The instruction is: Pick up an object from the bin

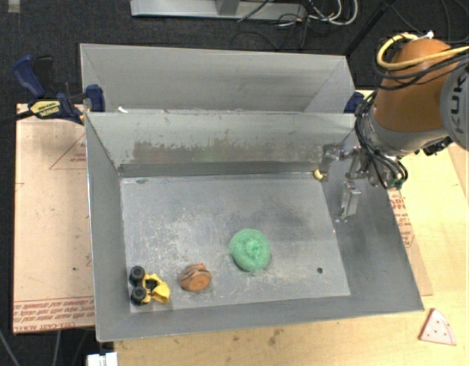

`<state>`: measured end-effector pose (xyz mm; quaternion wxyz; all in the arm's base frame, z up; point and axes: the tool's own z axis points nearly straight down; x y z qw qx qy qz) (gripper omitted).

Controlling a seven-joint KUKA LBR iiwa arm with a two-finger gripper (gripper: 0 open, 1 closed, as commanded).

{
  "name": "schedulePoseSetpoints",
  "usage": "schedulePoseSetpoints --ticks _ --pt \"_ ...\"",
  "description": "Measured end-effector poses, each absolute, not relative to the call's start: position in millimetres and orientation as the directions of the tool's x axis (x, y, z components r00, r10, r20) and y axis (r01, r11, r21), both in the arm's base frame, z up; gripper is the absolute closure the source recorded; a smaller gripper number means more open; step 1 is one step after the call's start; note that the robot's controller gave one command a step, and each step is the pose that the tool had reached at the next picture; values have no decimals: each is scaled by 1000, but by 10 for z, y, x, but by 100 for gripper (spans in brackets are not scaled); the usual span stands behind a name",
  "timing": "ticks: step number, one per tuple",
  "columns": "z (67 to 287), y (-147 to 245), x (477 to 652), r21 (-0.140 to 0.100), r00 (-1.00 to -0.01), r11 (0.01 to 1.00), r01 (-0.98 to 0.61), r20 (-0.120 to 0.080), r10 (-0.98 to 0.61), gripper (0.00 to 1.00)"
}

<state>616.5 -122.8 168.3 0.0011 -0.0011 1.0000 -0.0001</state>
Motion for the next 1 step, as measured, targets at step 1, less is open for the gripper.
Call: schedulePoseSetpoints --ticks 1 --pt "1683 -1228 6165 0 -1000 1000 -2 -2 -2 0"
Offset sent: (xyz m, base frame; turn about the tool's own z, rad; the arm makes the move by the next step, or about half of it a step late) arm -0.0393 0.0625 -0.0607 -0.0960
